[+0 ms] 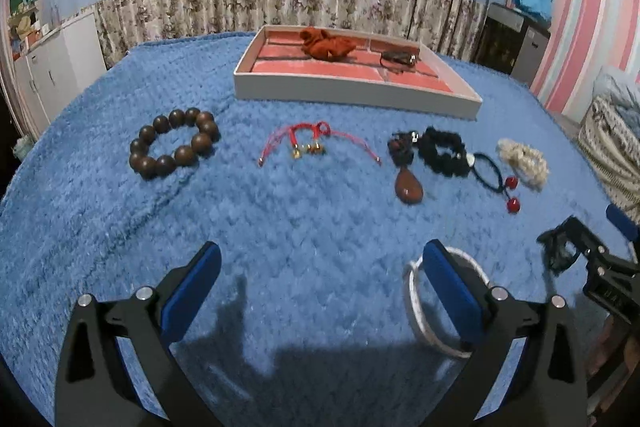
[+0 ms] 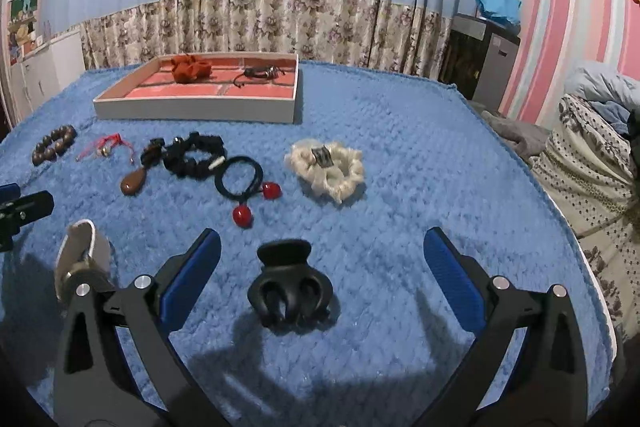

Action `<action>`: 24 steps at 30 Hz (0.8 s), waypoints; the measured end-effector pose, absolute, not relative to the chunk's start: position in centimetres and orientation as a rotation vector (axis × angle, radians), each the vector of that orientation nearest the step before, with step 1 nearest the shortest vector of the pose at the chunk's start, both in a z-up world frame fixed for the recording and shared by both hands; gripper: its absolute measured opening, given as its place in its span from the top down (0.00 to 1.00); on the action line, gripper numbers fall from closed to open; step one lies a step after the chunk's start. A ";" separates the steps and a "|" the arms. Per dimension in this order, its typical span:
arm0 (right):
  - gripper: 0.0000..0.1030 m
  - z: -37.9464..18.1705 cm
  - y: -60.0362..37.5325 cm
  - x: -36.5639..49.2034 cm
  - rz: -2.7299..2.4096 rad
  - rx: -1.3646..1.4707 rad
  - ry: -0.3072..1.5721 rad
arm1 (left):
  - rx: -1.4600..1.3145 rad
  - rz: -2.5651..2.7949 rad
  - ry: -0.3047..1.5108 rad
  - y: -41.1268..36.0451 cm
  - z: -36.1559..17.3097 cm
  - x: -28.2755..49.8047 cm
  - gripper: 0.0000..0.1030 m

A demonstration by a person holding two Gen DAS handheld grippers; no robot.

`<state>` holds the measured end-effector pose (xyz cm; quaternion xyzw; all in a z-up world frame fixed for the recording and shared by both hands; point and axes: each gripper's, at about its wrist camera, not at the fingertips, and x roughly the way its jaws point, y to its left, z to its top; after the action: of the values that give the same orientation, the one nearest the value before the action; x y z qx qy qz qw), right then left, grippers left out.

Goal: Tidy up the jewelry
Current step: 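Move both tools back toward the remaining jewelry on the bed, then grasp the white-strap watch with the left tool while the right tool grasps the black claw clip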

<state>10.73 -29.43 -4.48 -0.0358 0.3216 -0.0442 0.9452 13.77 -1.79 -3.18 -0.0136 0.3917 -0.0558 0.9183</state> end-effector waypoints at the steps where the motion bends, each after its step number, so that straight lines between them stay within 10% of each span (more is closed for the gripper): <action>1: 0.04 -4.7 -29.4 10.7 -0.097 -0.077 0.657 | -0.026 -0.117 0.808 -1.8 -3.3 13.7 0.04; 16: 0.04 -5.8 -30.5 11.4 -0.056 0.005 0.719 | 0.033 -0.193 0.768 -3.6 -4.0 12.5 0.06; 24: 0.04 -6.1 -30.6 11.7 -0.047 0.011 0.741 | 0.041 -0.235 0.802 -4.1 -4.6 12.9 0.32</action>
<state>11.69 -30.65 -6.13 0.0055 0.3622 -0.0231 0.9318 12.92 -4.12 -4.63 0.0200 0.3895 -0.1141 0.9137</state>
